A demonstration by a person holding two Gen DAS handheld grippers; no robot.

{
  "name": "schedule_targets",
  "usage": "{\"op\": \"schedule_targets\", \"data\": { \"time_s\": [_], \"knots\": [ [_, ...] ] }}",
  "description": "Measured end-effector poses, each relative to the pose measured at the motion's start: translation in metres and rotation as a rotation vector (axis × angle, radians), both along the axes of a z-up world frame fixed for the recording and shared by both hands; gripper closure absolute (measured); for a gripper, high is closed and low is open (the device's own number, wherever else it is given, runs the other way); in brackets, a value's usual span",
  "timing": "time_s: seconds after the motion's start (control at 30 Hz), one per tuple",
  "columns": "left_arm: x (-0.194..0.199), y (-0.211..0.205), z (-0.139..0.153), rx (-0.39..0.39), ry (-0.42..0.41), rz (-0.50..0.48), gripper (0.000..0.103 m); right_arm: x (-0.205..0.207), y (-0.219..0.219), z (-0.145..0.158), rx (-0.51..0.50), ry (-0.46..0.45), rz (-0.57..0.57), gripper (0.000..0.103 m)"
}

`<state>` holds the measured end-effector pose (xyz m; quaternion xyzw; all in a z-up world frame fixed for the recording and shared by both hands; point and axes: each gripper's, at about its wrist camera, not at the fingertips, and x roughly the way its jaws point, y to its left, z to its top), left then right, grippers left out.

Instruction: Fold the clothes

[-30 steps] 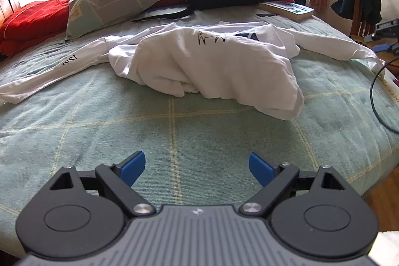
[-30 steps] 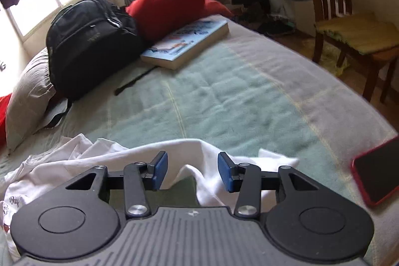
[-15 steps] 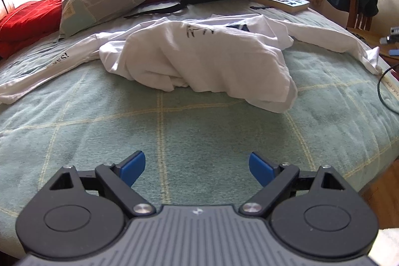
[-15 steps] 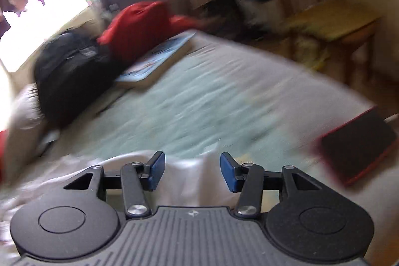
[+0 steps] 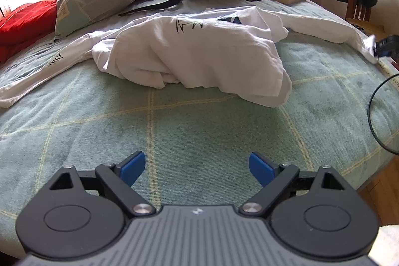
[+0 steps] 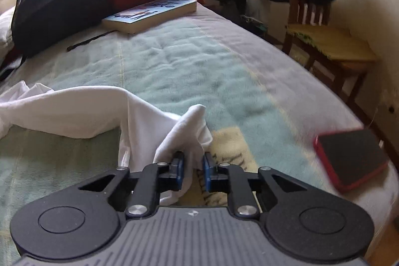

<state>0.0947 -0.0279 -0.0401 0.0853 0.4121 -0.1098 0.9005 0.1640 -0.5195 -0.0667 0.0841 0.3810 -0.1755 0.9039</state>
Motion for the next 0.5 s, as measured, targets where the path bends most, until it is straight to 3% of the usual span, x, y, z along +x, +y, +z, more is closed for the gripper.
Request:
{"op": "schedule_targets", "data": {
  "time_s": [0.2, 0.3, 0.4, 0.5],
  "knots": [
    [0.0, 0.0, 0.001, 0.0, -0.005, 0.002, 0.013, 0.01, -0.04, 0.027, -0.088, -0.062, -0.16, 0.083],
    [0.001, 0.001, 0.001, -0.002, -0.005, 0.007, 0.013, 0.012, -0.058, 0.037, -0.063, -0.07, -0.244, 0.078],
    [0.003, 0.002, 0.001, -0.002, -0.002, 0.01, 0.013, 0.012, -0.043, 0.047, -0.059, -0.123, -0.199, 0.076],
    [0.005, 0.003, 0.001, 0.001, 0.002, 0.015, 0.013, 0.019, -0.013, 0.053, -0.035, -0.161, -0.074, 0.076]
  ]
}}
